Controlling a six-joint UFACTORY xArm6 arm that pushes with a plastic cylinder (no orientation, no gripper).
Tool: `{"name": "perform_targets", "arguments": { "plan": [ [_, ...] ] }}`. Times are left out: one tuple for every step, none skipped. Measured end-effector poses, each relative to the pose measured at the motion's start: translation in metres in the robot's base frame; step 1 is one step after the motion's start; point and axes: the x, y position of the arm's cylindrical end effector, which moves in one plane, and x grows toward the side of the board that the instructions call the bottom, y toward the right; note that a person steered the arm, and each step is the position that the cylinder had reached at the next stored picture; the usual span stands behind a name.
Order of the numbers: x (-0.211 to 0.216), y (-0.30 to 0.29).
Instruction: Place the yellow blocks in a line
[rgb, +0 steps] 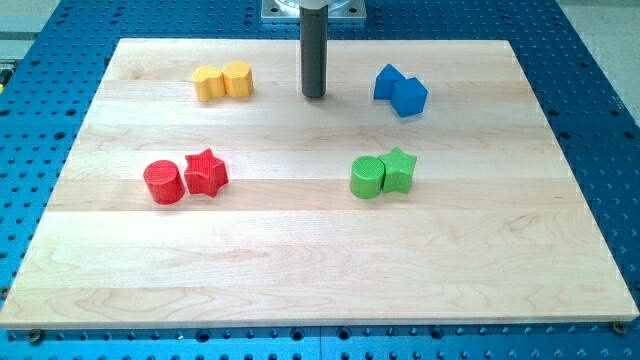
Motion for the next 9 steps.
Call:
{"name": "perform_targets", "arguments": {
  "plan": [
    [0.0000, 0.0000],
    [0.0002, 0.0000],
    [0.0002, 0.0000],
    [0.0002, 0.0049],
    [0.0002, 0.0077],
    [0.0002, 0.0085],
    [0.0002, 0.0096],
    [0.0002, 0.0096],
    [0.0002, 0.0095]
  ]
}}
